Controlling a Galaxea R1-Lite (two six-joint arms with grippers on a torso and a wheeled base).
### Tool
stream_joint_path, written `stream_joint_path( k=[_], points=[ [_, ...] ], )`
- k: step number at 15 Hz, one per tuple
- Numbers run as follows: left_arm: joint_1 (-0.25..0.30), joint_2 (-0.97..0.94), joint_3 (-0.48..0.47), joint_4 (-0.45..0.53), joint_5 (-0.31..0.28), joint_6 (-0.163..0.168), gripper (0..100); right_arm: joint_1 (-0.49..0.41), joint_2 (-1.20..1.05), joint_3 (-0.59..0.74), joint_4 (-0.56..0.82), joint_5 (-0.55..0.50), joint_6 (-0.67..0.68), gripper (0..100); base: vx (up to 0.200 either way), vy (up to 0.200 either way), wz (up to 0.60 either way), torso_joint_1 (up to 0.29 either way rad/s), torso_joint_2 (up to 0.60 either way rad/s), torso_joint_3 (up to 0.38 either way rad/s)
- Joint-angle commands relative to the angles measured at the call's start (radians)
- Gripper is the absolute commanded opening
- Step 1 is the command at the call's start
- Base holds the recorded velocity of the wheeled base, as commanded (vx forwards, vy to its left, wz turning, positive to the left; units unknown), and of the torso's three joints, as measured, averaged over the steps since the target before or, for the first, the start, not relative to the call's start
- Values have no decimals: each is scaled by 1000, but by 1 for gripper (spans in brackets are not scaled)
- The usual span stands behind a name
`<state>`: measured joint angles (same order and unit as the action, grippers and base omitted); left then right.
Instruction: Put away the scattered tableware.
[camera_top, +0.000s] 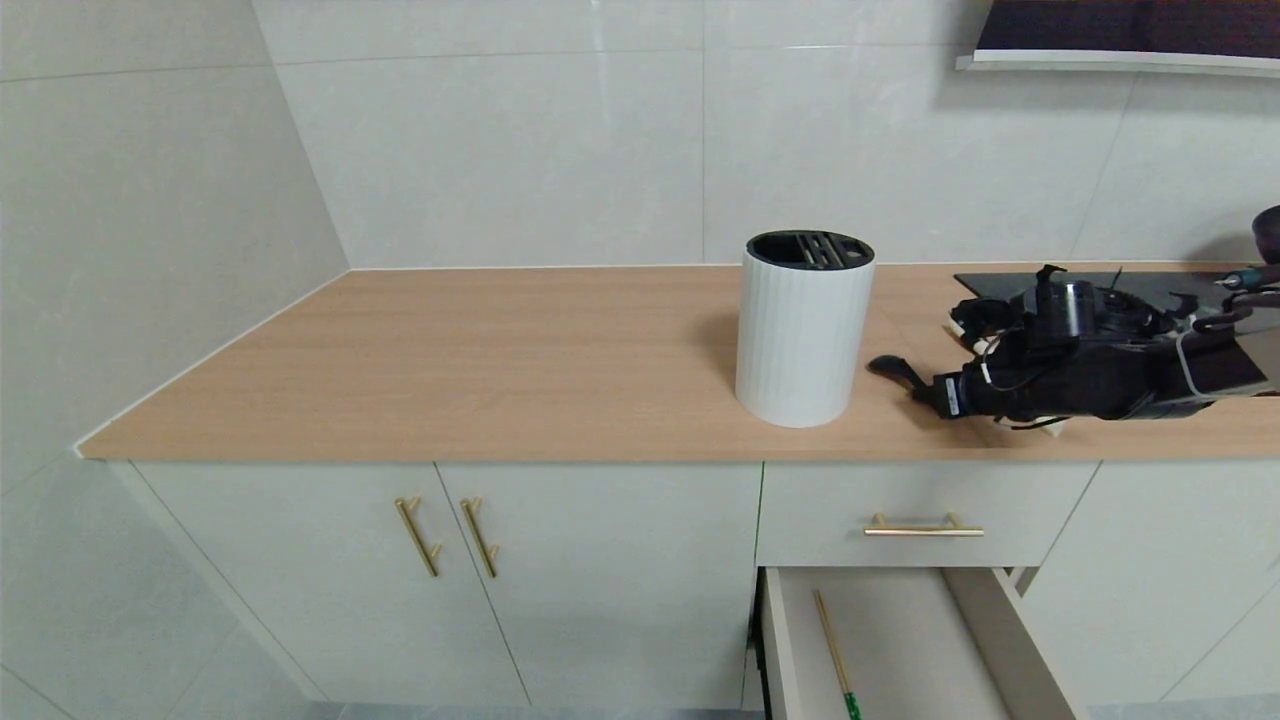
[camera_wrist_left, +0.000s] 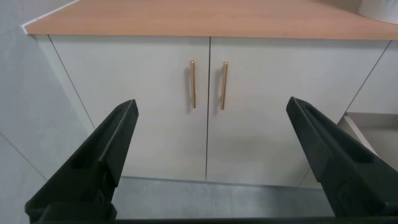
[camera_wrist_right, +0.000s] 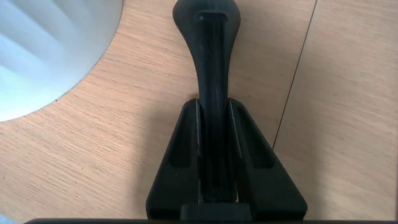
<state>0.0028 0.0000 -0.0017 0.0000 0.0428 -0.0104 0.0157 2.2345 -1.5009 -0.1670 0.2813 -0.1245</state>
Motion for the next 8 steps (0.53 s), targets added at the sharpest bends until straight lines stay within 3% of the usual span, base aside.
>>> stream_joint_path(
  k=[1, 4, 8],
  points=[
    [0, 0, 0, 0, 0, 0, 100, 10, -145, 82, 9, -67, 80, 0, 0, 0, 0, 0, 0, 0],
    [0, 0, 0, 0, 0, 0, 100, 16, -397, 249, 107, -160, 120, 0, 0, 0, 0, 0, 0, 0],
    [0, 0, 0, 0, 0, 0, 100, 16, -631, 496, 205, -171, 213, 0, 0, 0, 0, 0, 0, 0]
  ],
)
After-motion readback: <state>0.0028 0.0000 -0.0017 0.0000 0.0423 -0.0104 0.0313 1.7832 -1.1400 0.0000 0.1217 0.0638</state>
